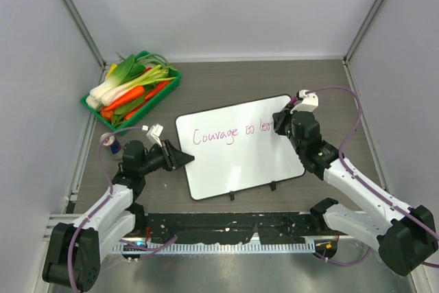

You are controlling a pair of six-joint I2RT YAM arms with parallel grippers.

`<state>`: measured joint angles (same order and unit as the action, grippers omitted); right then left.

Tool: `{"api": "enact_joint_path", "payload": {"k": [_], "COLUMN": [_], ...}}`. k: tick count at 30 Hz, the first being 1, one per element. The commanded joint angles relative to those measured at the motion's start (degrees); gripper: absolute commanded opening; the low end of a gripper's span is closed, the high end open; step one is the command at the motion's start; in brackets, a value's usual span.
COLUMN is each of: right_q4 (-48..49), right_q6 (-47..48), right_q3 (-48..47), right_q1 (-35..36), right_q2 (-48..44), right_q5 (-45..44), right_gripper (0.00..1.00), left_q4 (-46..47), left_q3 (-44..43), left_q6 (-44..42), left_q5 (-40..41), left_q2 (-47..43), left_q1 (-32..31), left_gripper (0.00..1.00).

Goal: Write a sentence on the whiteboard
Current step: Write on the whiteboard at the whiteboard stand.

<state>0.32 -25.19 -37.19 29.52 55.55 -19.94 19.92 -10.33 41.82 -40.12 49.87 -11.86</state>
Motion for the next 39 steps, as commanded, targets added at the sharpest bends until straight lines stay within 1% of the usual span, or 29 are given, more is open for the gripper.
{"api": "enact_joint_path", "payload": {"k": [1, 5, 6, 11, 17, 29, 39], "right_q4": [0.22, 0.03, -1.79, -2.69, -3.31, -3.22, -2.34], "right_q6": [0.93, 0.93, 0.85, 0.84, 0.93, 1.81, 2.16], "right_q3": [0.01, 1.77, 2.03, 3.09, 2.82, -4.55, -4.21], "right_q1": [-0.08, -0.16, -0.16, -0.16, -0.16, -0.08, -0.34], "right_q2": [-1.84, -3.34, -3.43, -4.31, -5.01, -4.05, -2.03], "right_q5": [-1.24, -0.63, -0.45, -0.45, -1.41, -2.82, -4.58], "right_gripper": [0.01, 0.01, 0.01, 0.01, 0.01, 0.02, 0.02], "left_q4": [0.99, 1.08, 1.08, 1.08, 1.17, 1.0, 1.0], "left_q3": [-0.4, -0.4, -0.4, -0.4, -0.4, -0.4, -0.4], "left_q6": [-2.27, -2.27, -2.27, -2.27, -2.27, -2.27, -2.27], "left_q5": [1.1, 1.09, 1.09, 1.09, 1.1, 1.09, 1.01], "left_q2": [-0.3, -0.03, -0.12, -0.03, -0.03, -0.38, -0.3], "left_q1": [0.08, 0.08, 0.08, 0.08, 0.08, 0.08, -0.01], "left_gripper": [0.0, 0.0, 0.0, 0.0, 0.0, 0.0, 0.0]}}
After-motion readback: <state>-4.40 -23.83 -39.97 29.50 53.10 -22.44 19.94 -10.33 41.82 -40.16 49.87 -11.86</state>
